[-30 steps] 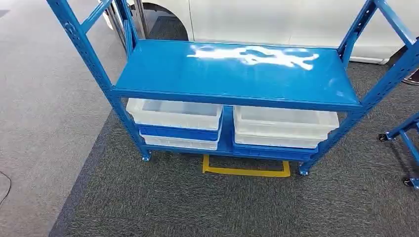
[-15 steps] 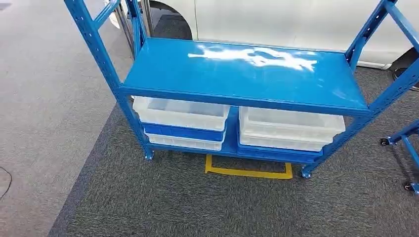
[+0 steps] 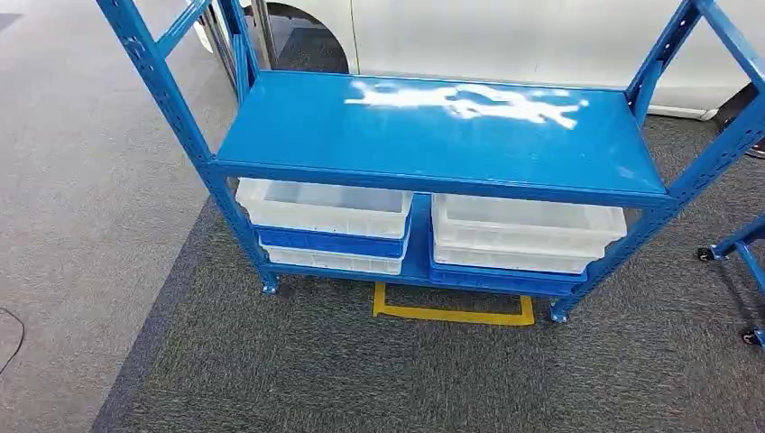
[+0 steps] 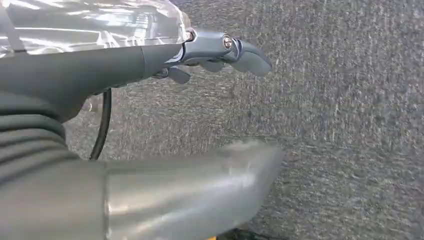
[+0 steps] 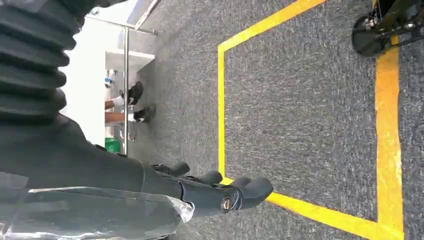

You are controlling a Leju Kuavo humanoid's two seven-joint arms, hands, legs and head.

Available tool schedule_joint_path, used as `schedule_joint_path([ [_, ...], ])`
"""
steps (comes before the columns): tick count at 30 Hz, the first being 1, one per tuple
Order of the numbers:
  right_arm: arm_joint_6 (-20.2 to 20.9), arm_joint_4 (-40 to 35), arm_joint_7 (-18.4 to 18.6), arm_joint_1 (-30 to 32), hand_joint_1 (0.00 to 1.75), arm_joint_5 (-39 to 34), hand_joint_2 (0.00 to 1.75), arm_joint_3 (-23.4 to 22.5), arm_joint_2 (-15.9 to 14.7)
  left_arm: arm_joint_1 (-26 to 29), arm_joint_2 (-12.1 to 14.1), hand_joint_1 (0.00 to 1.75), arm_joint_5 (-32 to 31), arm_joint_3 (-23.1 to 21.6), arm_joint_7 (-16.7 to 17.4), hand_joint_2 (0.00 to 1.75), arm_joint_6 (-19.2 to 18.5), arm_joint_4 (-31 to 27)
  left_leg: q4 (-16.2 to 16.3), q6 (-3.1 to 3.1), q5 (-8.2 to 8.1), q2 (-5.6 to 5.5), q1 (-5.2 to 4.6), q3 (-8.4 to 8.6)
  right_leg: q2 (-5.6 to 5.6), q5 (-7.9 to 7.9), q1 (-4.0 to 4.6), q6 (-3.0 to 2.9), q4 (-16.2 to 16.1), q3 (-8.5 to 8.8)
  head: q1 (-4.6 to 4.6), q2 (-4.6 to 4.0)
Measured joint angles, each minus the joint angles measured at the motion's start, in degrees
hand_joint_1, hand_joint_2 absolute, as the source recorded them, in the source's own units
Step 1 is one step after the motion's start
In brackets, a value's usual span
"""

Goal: Take the parts from the cabinet and place them on the table.

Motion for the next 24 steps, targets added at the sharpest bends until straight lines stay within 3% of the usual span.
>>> schedule_joint_path([
  [9, 0.3, -0.9, 0.8, 0.8, 0.0, -7.1, 1.75, 6.1, -1.4, 0.8, 0.1, 0.0, 6.8, -4.6, 2.9, 1.75, -0.9, -0.6, 0.0, -0.01, -0.01, 0.0, -0.11, -0.02, 0.0, 0.02, -0.03, 0.03, 0.0, 0.02, 0.0, 0.0],
  [24, 1.7, -3.3, -1.0, 3.1, 0.0, -24.8, 1.75, 22.4, -4.7, 3.4, 1.6, 0.0, 22.6, -19.2, 8.2, 1.75, -3.4, -3.5, 0.0, 0.03, -0.03, 0.0, -0.18, -0.04, 0.0, 0.03, -0.04, 0.05, -0.1, 0.04, 0.0, 0.0],
])
